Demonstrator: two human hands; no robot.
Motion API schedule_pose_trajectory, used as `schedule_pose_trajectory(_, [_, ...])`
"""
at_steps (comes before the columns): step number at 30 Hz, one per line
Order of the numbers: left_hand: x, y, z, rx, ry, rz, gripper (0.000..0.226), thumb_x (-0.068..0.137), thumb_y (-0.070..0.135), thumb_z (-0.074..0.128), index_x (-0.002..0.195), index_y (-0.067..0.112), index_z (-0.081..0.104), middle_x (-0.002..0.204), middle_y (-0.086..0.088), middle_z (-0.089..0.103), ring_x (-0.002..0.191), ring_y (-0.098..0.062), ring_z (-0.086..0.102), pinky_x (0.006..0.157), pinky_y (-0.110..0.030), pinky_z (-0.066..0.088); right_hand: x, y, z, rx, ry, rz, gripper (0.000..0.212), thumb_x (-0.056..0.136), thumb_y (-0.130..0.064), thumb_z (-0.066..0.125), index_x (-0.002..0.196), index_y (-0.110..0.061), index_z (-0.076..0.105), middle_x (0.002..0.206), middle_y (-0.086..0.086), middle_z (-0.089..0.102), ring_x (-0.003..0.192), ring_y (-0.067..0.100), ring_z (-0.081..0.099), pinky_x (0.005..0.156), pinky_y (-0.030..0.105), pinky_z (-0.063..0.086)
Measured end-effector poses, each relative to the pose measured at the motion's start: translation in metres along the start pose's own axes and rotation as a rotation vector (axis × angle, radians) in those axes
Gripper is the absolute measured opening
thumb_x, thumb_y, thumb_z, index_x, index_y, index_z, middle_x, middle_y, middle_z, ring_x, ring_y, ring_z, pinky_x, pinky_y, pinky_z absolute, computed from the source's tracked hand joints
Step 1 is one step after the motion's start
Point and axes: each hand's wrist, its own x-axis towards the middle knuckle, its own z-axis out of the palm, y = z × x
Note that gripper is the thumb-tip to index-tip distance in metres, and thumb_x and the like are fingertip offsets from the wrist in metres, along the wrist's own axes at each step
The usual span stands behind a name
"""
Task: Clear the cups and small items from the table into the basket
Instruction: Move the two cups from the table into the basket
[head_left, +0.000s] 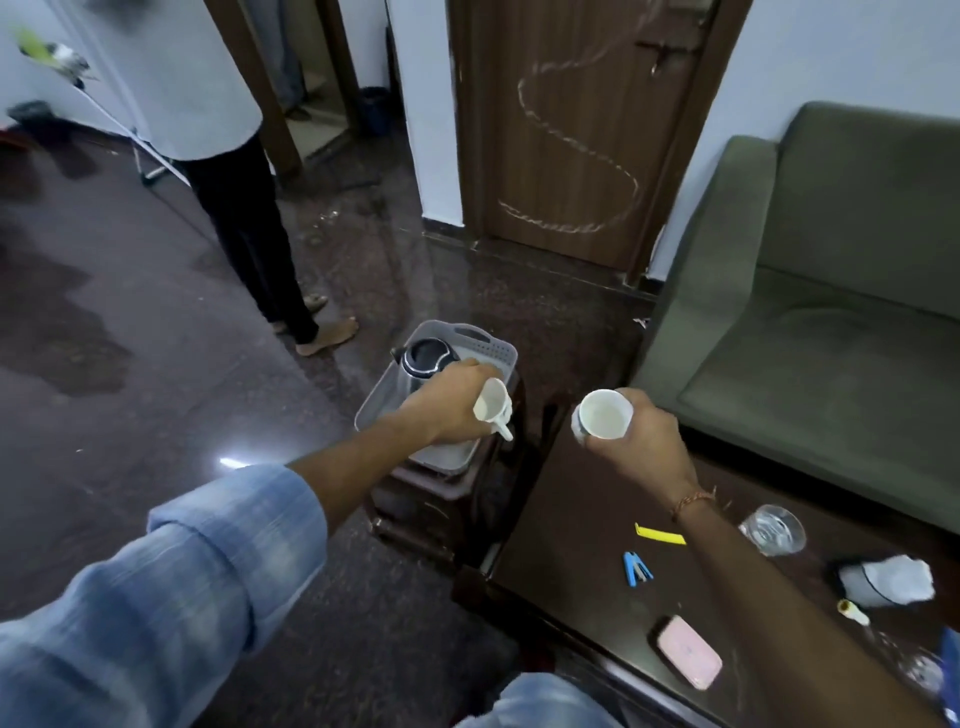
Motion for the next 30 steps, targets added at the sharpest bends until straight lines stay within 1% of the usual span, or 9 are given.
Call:
schedule_pose_trajectory(2, [0.010,-0.013,-0.016,-0.006,0.022,-0.030,0.064,0.072,0.035,0.080,0.128,0.019,0.055,0.127,-0.007,0.057,0.119,-0.026,0.053,0.097,-0.037,0.046,0.017,-0.013,0.007,0.013,-0.030,-0.025,0.063,0.058,-0.067,0.071,0.110,-0.035,0.054,0.100,-0.002,0.070,0.092,0.023,0.067,0.080,0.041,0.057])
schedule_pose_trajectory(4, [0.023,-0.022,-0.031,-0.016,0.058,-0.053,0.066,0.070,0.033,0.081,0.130,0.021,0.055,0.130,-0.004,0.057,0.120,-0.024,0.054,0.095,-0.033,0.046,0.037,-0.027,0.014,0.021,-0.062,-0.044,0.065,0.059,-0.066,0.071,0.113,-0.035,0.053,0.103,-0.001,0.070,0.094,0.024,0.067,0.081,0.041,0.057])
schedule_pose_trajectory(8, [0.052,-0.041,-0.054,-0.007,0.096,-0.117,0.067,0.068,0.033,0.084,0.128,0.020,0.056,0.123,-0.007,0.059,0.113,-0.025,0.056,0.094,-0.038,0.049,0.072,-0.052,0.026,0.000,-0.125,-0.132,0.059,0.061,-0.060,0.072,0.111,-0.034,0.055,0.107,-0.002,0.067,0.098,0.023,0.064,0.084,0.043,0.055])
schedule_pose_trajectory(12, [0.086,-0.070,-0.068,-0.012,0.112,-0.151,0.060,0.066,0.035,0.083,0.120,0.021,0.061,0.115,-0.006,0.062,0.108,-0.025,0.058,0.088,-0.035,0.049,0.108,-0.076,0.042,-0.052,-0.183,-0.226,0.052,0.066,-0.055,0.073,0.111,-0.036,0.055,0.115,-0.004,0.059,0.102,0.021,0.060,0.086,0.044,0.052])
schedule_pose_trajectory(18, [0.147,-0.132,-0.065,-0.027,0.066,-0.172,0.062,0.064,0.036,0.083,0.120,0.021,0.060,0.114,-0.006,0.061,0.101,-0.026,0.060,0.081,-0.035,0.051,0.170,-0.103,0.091,-0.137,-0.220,-0.197,0.058,0.069,-0.044,0.076,0.121,-0.033,0.052,0.123,-0.003,0.055,0.107,0.022,0.058,0.087,0.041,0.051])
schedule_pose_trajectory(22, [0.192,-0.176,-0.050,-0.053,-0.016,-0.186,0.061,0.065,0.036,0.084,0.118,0.017,0.060,0.117,-0.008,0.061,0.106,-0.029,0.060,0.086,-0.039,0.052,0.210,-0.114,0.130,-0.206,-0.288,-0.141,0.057,0.071,-0.040,0.075,0.122,-0.028,0.051,0.124,-0.003,0.057,0.112,0.021,0.057,0.091,0.039,0.050])
schedule_pose_trajectory(24, [0.212,-0.196,-0.037,-0.071,-0.065,-0.191,0.062,0.065,0.034,0.085,0.118,0.016,0.060,0.118,-0.010,0.061,0.107,-0.030,0.061,0.088,-0.040,0.052,0.229,-0.116,0.152,-0.253,-0.326,-0.100,0.065,0.073,-0.039,0.073,0.131,-0.027,0.046,0.132,-0.001,0.053,0.117,0.023,0.055,0.095,0.038,0.048])
schedule_pose_trajectory(26, [0.230,-0.215,-0.021,-0.087,-0.102,-0.200,0.062,0.066,0.031,0.085,0.120,0.015,0.059,0.119,-0.012,0.059,0.107,-0.032,0.061,0.088,-0.040,0.052,0.245,-0.113,0.176,-0.311,-0.360,-0.079,0.071,0.076,-0.035,0.071,0.139,-0.024,0.040,0.139,0.002,0.048,0.120,0.026,0.053,0.099,0.041,0.047])
schedule_pose_trajectory(30, [0.260,-0.248,0.011,-0.109,-0.170,-0.233,0.065,0.069,0.029,0.083,0.124,0.010,0.054,0.122,-0.015,0.055,0.108,-0.034,0.059,0.090,-0.043,0.051,0.270,-0.100,0.220,-0.455,-0.405,-0.066,0.073,0.080,-0.033,0.068,0.144,-0.022,0.033,0.142,0.003,0.043,0.119,0.030,0.054,0.097,0.043,0.048])
